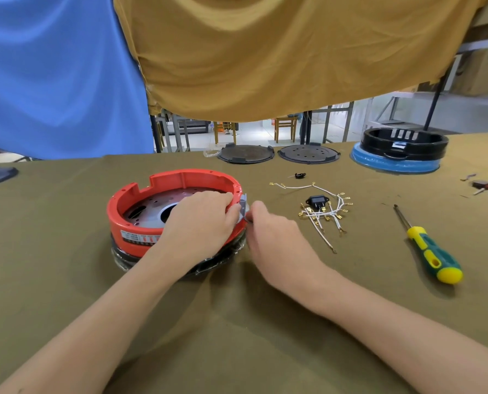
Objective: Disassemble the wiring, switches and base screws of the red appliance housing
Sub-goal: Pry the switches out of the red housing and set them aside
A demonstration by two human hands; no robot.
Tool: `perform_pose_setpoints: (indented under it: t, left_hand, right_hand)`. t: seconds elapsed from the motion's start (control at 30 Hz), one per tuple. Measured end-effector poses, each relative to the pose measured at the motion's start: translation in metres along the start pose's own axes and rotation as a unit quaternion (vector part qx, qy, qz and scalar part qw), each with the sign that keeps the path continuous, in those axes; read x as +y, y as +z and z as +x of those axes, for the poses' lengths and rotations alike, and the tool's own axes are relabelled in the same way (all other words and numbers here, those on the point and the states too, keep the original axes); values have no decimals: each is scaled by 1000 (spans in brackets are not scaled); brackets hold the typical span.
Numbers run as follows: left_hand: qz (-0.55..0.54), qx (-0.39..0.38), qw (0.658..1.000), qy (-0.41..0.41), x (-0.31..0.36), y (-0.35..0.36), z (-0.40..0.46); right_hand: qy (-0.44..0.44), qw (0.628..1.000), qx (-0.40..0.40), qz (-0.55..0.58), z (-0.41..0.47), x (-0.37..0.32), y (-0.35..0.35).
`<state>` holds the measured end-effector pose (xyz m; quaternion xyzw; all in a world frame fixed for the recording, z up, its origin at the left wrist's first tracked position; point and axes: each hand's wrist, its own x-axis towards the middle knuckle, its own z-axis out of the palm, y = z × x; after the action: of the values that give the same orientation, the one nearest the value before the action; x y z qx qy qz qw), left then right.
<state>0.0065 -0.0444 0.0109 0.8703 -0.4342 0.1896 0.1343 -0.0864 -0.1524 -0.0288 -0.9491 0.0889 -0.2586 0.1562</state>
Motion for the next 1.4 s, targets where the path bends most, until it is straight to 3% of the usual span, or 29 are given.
perform_pose_setpoints:
  t: [0.1, 0.17, 0.3, 0.4, 0.53, 0.6, 0.73, 0.8, 0.83, 0.93, 1.0, 1.17, 1.3, 1.4]
  left_hand:
    - [20, 8, 1000, -4, 2, 4, 3]
    - [29, 10, 1000, -4, 4, 5, 4]
    - [20, 27, 999, 5, 4, 9, 2]
    - [4, 7, 999, -44, 0, 11, 7]
    - [-5, 35, 999, -20, 6, 8, -1]
    - [-20, 32, 999, -27, 5, 7, -2]
    - [35, 27, 999, -26, 6, 11, 5]
    - [61, 16, 998, -28, 6, 10, 5]
    - [51, 30, 998, -26, 8, 10, 3]
    - [1, 14, 999, -32, 9, 11, -2]
    - [-9, 5, 999, -43, 4, 12, 3]
    - [34, -23, 999, -17, 1, 10, 8]
    - [28, 15, 998, 51, 0, 2, 0]
    - [23, 10, 999, 39, -1, 1, 0]
  right_hand:
    - [-26, 995, 11, -93, -4, -12, 12]
    - [-15, 996, 13, -88, -3, -15, 13]
    - [64, 995, 26, 65, 2, -9, 10]
    - [116, 969, 41, 215, 0, -4, 12]
    - [171, 941, 26, 290, 5, 3, 18]
    - [211, 908, 9, 362, 8, 3, 21]
    - [309, 762, -32, 568, 10, -3, 21]
    - [323, 725, -38, 607, 12, -5, 20]
    - [316, 748, -38, 582, 12, -6, 21]
    - [230, 893, -27, 385, 13, 2, 23]
    - [181, 934, -28, 306, 15, 12, 18]
    - [149, 930, -103, 319, 26, 38, -4]
    - [108, 925, -149, 331, 30, 46, -18]
    - [83, 938, -156, 299, 30, 48, -26]
